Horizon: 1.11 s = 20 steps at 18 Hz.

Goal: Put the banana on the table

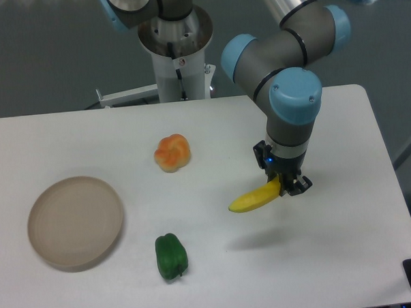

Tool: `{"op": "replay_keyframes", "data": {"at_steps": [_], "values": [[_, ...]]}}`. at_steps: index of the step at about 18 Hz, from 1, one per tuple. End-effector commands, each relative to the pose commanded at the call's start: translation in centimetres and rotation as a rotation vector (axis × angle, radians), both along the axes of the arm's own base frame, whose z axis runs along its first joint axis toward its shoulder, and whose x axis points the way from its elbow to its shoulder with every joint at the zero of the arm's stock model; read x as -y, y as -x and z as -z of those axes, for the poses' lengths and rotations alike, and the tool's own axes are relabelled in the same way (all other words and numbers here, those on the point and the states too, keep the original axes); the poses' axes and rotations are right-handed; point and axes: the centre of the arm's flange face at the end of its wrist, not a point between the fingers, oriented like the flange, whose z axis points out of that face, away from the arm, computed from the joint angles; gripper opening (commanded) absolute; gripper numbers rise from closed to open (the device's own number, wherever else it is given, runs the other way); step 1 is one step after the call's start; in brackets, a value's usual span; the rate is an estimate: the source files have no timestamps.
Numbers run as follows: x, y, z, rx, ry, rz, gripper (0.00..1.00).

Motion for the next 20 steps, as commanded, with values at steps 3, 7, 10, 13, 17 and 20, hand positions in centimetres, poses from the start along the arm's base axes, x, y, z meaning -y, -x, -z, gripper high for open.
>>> {"op": "replay_keyframes", "data": {"at_steps": [3,7,10,13,17,20], "values": [[-4.3,2.0,1.4,-0.011,-0.018,-0.038,0.0],[-4.3,2.0,1.4,-0.01,-0.019,-0.038,0.0],[-4.3,2.0,1.4,-0.008,-0.021,-0.036,0.0],[-4.8,2.4,1.5,-0.013,-0.024,-0.026,0.0],[-6.2,3.7,3.1,-0.014,-0.019,-0.024,0.0],[-7.2,3.6,4.6,-0.025,-0.032,-0.015,0.0]]}}
